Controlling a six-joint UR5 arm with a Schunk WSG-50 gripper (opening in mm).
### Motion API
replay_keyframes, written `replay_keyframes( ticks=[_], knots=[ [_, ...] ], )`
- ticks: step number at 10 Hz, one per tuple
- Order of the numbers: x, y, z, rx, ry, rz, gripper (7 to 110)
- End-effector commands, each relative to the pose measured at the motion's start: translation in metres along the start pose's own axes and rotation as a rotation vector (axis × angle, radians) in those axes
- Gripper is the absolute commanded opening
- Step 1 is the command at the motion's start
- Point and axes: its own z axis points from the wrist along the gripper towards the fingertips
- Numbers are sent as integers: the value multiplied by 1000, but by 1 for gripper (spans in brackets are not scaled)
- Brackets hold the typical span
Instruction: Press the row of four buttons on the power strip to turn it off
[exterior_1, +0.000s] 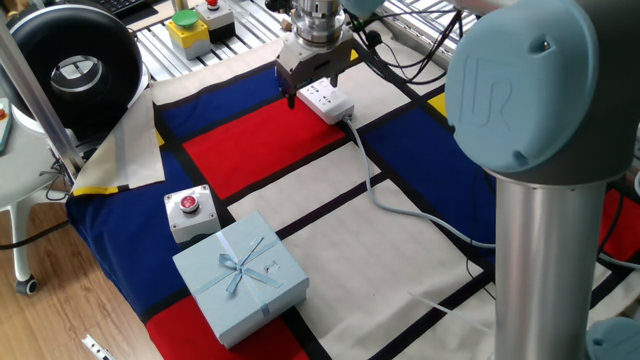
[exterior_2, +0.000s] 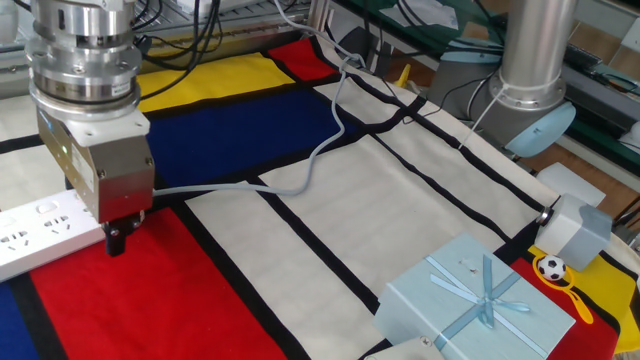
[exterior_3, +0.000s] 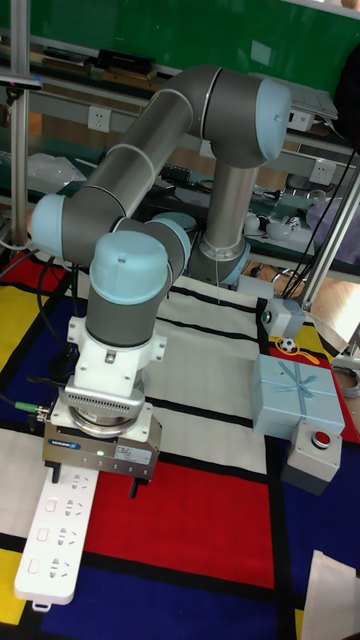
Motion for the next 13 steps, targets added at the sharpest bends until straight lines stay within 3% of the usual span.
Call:
replay_keyframes(
  ticks=[1,13],
  knots=[
    [1,1,4,-18,-1,10,22],
    [9,1,12,-14,12,7,22]
  ],
)
